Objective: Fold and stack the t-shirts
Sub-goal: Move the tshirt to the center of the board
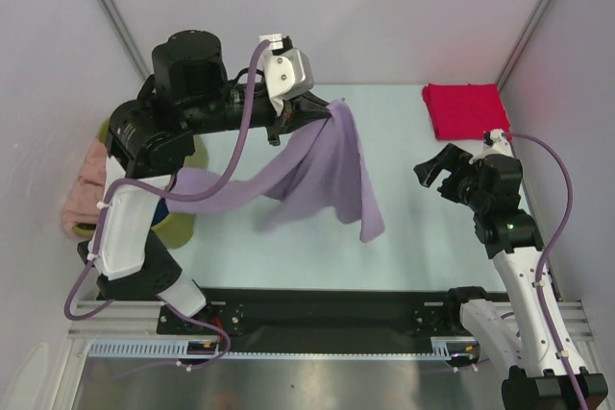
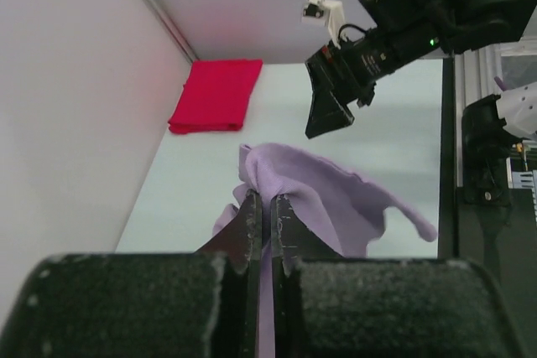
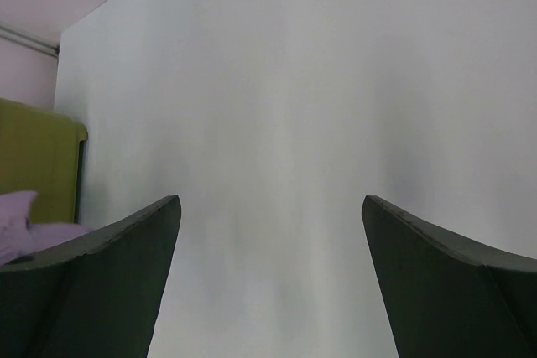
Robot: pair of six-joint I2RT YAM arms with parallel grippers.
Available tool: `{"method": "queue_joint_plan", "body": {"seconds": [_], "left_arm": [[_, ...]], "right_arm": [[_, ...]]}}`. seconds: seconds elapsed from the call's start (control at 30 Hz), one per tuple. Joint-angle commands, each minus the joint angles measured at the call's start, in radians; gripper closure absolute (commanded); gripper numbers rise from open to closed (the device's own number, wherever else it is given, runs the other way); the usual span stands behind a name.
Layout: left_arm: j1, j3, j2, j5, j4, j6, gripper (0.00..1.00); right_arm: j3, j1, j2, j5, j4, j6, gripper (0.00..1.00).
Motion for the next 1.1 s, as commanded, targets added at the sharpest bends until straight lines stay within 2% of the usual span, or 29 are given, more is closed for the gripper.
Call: {"method": "queue_joint_plan", "body": {"seconds": [0.0, 0.1, 0.2, 0.33, 0.5, 0.63, 0.73, 0.87, 0.9, 0.93, 0.97, 1.03, 1.07], "left_arm": [[-0.056, 0.108, 0.019, 0.026, 0.081, -0.013, 1.00], [-0.075, 0.125, 0.040, 0.021, 0.087, -0.013, 1.00], [-0.067, 0.054, 0.044, -0.043, 0.086, 0.030, 1.00], [0.000, -0.200, 0.030, -0.034, 0.187, 0.021, 1.00], [0.190, -0.481, 0.013, -0.046, 0.365, -0.027, 1.00], [0.386, -0.734, 0.016, -0.115, 0.536, -0.028, 1.00], [0.518, -0.823, 0.068, -0.155, 0.586, -0.061, 1.00], [0.619, -0.877, 0.151, -0.265, 0.595, -0.084, 0.98], [0.626, -0.892, 0.168, -0.282, 0.588, -0.078, 0.92], [0.634, -0.900, 0.175, -0.288, 0.580, -0.070, 0.81], [0.635, -0.908, 0.178, -0.284, 0.571, -0.056, 0.48], [0.634, -0.923, 0.165, -0.253, 0.551, -0.059, 0.22], [0.632, -0.929, 0.154, -0.206, 0.552, -0.079, 0.02]], "right_arm": [[0.033, 0.003, -0.010, 0.004, 0.013, 0.011, 0.04], [0.038, 0.004, 0.000, 0.012, 0.014, 0.011, 0.04], [0.041, 0.002, 0.010, 0.016, 0.014, 0.017, 0.04], [0.039, 0.002, 0.015, 0.031, 0.007, 0.007, 0.04], [0.055, 0.002, 0.024, 0.062, -0.021, 0.001, 0.04], [0.061, 0.002, 0.030, 0.084, -0.052, -0.009, 0.03], [0.059, 0.004, 0.044, 0.079, -0.064, -0.008, 0.05], [0.050, 0.012, 0.081, 0.052, -0.078, 0.020, 0.09], [0.040, 0.018, 0.087, 0.048, -0.081, 0.029, 0.10], [0.035, 0.025, 0.096, 0.047, -0.085, 0.037, 0.11], [0.029, 0.047, 0.116, 0.045, -0.089, 0.056, 0.14], [0.010, 0.071, 0.145, 0.051, -0.105, 0.078, 0.16], [0.004, 0.099, 0.176, 0.071, -0.116, 0.104, 0.18]]}}
